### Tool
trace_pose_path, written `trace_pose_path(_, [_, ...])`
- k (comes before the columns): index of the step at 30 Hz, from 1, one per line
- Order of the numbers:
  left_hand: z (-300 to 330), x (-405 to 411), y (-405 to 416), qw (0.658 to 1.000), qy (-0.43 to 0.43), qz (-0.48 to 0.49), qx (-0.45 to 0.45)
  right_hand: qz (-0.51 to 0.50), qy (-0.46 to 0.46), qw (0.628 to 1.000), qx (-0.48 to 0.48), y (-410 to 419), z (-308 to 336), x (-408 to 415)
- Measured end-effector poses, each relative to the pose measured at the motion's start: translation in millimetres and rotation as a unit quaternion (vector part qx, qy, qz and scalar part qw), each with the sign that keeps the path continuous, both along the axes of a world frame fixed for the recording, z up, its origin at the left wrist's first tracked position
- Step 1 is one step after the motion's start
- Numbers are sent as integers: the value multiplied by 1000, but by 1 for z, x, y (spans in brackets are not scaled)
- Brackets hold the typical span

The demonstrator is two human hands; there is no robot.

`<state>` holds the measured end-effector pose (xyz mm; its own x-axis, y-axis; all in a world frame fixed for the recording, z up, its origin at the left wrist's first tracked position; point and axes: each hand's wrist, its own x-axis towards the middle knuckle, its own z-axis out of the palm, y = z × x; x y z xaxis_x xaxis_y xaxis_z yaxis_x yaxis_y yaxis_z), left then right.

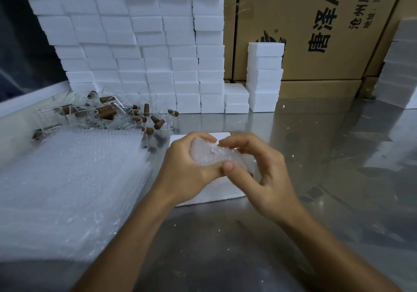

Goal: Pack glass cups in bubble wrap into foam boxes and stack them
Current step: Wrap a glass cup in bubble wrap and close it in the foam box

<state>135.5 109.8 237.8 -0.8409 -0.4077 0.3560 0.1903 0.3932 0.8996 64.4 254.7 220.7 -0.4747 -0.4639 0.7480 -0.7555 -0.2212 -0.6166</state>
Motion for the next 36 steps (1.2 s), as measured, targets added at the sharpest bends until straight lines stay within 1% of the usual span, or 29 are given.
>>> trace_pose_path(2, [1,1,-1,997,-22,-40,57,41,-10,997,64,1,0,2])
trace_pose_path(4, [3,2,-2,990,-54,-86,93,56,-5,992,110,-2,-1,4])
trace_pose_path(6, [4,3,-2,986,-79,-112,96,66,-27,989,129,-3,-2,5])
trace_pose_path(9, [4,4,1,984,-107,-118,82,101,-79,979,161,0,1,2])
trace_pose_path(12, [5,6,1,974,-145,-142,103,167,-136,966,142,2,6,3])
trace_pose_path(14, [7,7,-4,958,-151,-189,157,189,-182,959,112,5,10,2])
trace_pose_path(16, [9,8,-9,932,-140,-244,227,174,-240,950,96,7,14,-4])
trace_pose_path(17, [9,8,-11,919,-130,-263,264,179,-272,941,95,8,15,-7])
trace_pose_path(18, [9,8,-13,909,-117,-273,293,210,-301,926,89,9,14,-10])
trace_pose_path(20, [6,8,-17,899,-99,-281,320,278,-359,889,65,10,15,-11])
trace_pose_path(22, [4,8,-18,900,-89,-284,318,299,-433,849,56,10,15,-12])
trace_pose_path(24, [3,8,-19,911,-84,-278,293,321,-482,813,60,11,16,-12])
trace_pose_path(27, [2,7,-19,930,-101,-259,240,369,-508,774,82,12,17,-12])
trace_pose_path(30, [2,7,-20,936,-121,-246,222,421,-528,732,91,10,15,-13])
trace_pose_path(32, [2,7,-20,940,-125,-237,211,422,-542,721,92,8,12,-13])
trace_pose_path(36, [0,4,-21,947,-113,-219,207,395,-541,735,100,7,10,-14])
